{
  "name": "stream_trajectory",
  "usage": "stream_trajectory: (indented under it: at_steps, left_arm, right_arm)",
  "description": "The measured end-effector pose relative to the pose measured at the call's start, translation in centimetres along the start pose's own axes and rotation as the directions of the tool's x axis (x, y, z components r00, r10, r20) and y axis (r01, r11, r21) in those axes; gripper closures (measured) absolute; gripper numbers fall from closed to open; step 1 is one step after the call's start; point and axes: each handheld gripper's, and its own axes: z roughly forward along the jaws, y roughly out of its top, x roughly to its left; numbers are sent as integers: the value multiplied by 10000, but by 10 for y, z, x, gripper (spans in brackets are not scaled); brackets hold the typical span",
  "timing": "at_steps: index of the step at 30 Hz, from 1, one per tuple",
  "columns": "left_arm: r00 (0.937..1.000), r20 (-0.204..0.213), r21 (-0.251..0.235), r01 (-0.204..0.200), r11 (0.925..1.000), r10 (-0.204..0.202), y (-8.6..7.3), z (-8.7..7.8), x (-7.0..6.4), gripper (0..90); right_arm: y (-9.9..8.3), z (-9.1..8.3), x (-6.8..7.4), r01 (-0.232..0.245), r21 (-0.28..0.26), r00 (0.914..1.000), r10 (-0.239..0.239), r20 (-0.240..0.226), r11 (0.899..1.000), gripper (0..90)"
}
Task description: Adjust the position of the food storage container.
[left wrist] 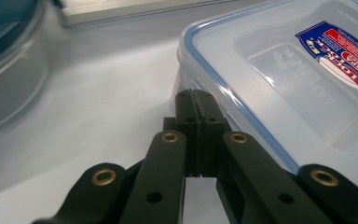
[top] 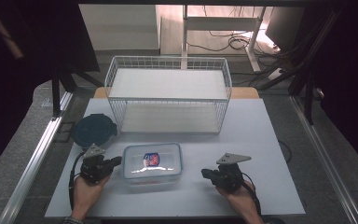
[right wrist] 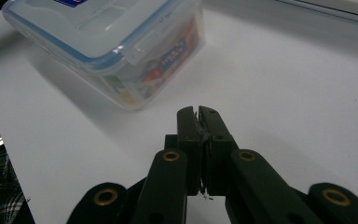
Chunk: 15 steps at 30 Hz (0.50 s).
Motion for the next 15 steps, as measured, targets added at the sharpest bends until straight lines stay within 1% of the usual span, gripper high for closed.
stream_trajectory:
  at_steps: [1, 2, 4, 6, 7, 8, 11, 12, 13, 14, 15]
  left_arm:
    - [9999, 145, 31, -77, 10000, 77, 3, 5, -4, 898]
    - [9999, 145, 31, -77, 10000, 77, 3, 5, -4, 898]
    - [9994, 293, 40, -173, 9998, 171, 6, 10, -9, 898]
    - [9987, 420, 87, -305, 9995, 301, 9, 15, -14, 898]
    - [9980, 521, 85, -370, 9993, 365, 11, 19, -19, 898]
    - [9980, 521, 85, -370, 9993, 365, 11, 19, -19, 898]
    - [9964, 699, 94, -478, 9988, 471, 15, 26, -26, 898]
    - [9964, 699, 94, -478, 9988, 471, 15, 26, -26, 898]
    - [9952, 784, 97, -597, 9982, 588, 18, 31, -29, 898]
    - [9952, 784, 97, -597, 9982, 588, 18, 31, -29, 898]
    - [9942, 860, 73, -652, 9978, 643, 20, 34, -32, 898]
  right_arm:
    - [0, 2, 1, 58, 66, 10000, -58, -25, 10000, 870]
    - [0, 2, 1, 58, 66, 10000, -58, -25, 10000, 870]
    - [1, 3, 2, 123, 95, 9999, -123, 5, 9999, 859]
    - [1, 4, 2, 63, 107, 10000, -63, -9, 9999, 859]
    - [0, 3, 2, 56, 113, 10000, -57, 63, 9999, 859]
    - [0, 3, 2, 56, 113, 10000, -57, 63, 9999, 859]
    - [0, 2, 0, 57, 148, 10000, -58, 68, 9999, 857]
    - [0, 2, 0, 57, 148, 10000, -58, 68, 9999, 857]
    - [-1, 3, -1, 118, 182, 9999, -119, 58, 9998, 846]
    - [-1, 3, -1, 118, 182, 9999, -119, 58, 9998, 846]
    - [-2, 4, -1, 323, 314, 9992, -330, 213, 9990, 839]
